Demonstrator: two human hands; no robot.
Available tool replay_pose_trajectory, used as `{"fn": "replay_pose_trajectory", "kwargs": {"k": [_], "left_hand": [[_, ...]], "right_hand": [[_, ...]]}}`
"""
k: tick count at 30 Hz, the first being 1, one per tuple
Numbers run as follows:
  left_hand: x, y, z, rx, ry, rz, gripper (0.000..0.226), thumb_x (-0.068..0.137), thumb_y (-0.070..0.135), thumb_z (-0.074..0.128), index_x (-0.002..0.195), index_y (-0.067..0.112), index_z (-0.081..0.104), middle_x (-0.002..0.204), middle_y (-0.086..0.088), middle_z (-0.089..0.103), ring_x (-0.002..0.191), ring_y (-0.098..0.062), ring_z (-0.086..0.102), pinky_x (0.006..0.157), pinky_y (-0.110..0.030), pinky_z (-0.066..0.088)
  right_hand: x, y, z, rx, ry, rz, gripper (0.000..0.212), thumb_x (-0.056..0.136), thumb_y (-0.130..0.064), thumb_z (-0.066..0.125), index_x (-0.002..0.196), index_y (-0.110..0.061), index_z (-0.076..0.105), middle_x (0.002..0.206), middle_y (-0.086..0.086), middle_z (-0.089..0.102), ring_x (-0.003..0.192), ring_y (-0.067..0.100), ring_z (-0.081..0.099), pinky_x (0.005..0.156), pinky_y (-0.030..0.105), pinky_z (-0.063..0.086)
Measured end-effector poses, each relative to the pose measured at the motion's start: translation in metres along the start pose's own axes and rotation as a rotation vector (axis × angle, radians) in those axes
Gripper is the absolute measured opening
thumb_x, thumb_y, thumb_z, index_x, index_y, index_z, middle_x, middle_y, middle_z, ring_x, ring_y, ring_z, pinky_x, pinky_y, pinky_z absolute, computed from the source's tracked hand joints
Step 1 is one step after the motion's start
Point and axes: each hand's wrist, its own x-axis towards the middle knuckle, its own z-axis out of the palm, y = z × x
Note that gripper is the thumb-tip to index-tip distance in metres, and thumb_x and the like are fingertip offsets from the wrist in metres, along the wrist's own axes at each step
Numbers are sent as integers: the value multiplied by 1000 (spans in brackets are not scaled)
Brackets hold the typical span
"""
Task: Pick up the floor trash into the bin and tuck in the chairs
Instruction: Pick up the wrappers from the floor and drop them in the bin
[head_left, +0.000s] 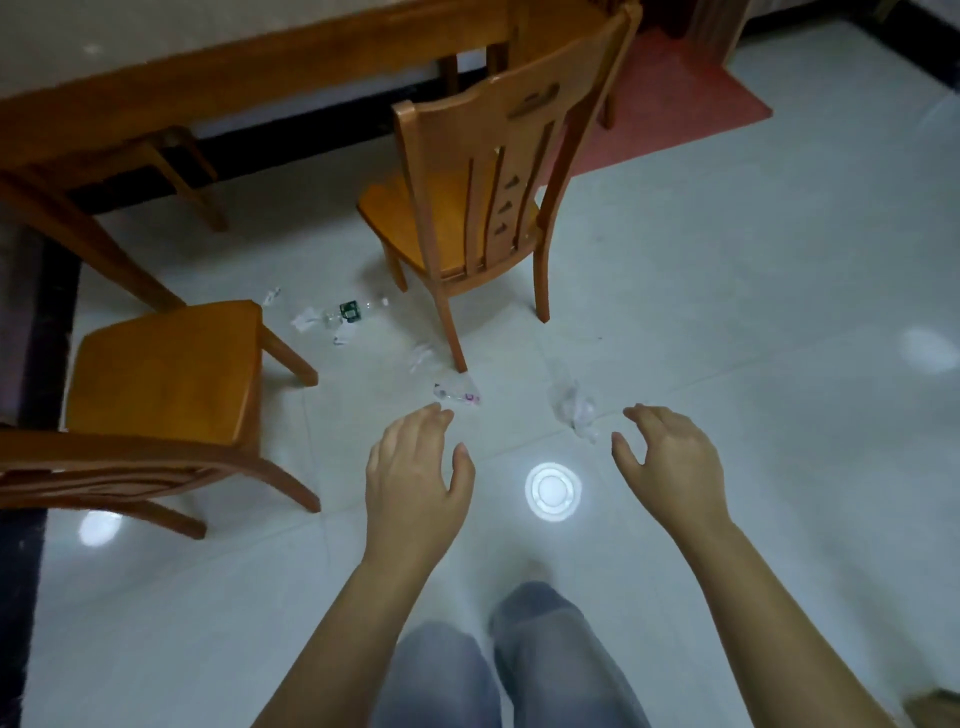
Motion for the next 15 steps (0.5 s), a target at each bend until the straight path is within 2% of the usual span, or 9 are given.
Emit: {"fn": "replay_pose_trajectory", "kwargs": {"k": [4, 8, 11, 15], "left_hand": [[50, -26, 68, 20, -56, 45, 45, 86, 35, 38, 112, 7, 62, 114, -11, 64, 106, -29, 58, 90, -40, 41], [94, -66, 155, 53, -139, 55, 38, 84, 28, 47, 109, 4, 64, 110, -13, 67, 100, -32, 62, 86, -44, 46], [127, -101, 229, 103, -199, 128, 37, 82, 26, 50, 105, 2, 66, 106, -15, 68, 96, -34, 64, 82, -47, 49], [170, -145, 327, 136, -236, 230, 48, 84, 34, 36, 104, 2, 66, 102, -15, 69, 93, -32, 65, 81, -44, 50]], "right_hand": [[35, 31, 63, -10, -56, 43, 29, 67, -9, 77, 93, 1, 67, 87, 18, 70, 72, 36, 65, 65, 40, 52], [56, 64, 142, 3, -102, 132, 29, 68, -9, 76, 94, 0, 67, 86, 17, 70, 73, 37, 65, 64, 40, 52], [73, 94, 211, 13, -132, 224, 29, 75, -13, 71, 101, -2, 65, 94, 16, 69, 82, 36, 64, 68, 39, 50], [90, 141, 314, 13, -218, 359, 35, 85, -23, 60, 115, -6, 59, 111, 14, 63, 99, 33, 58, 78, 40, 46]]}}
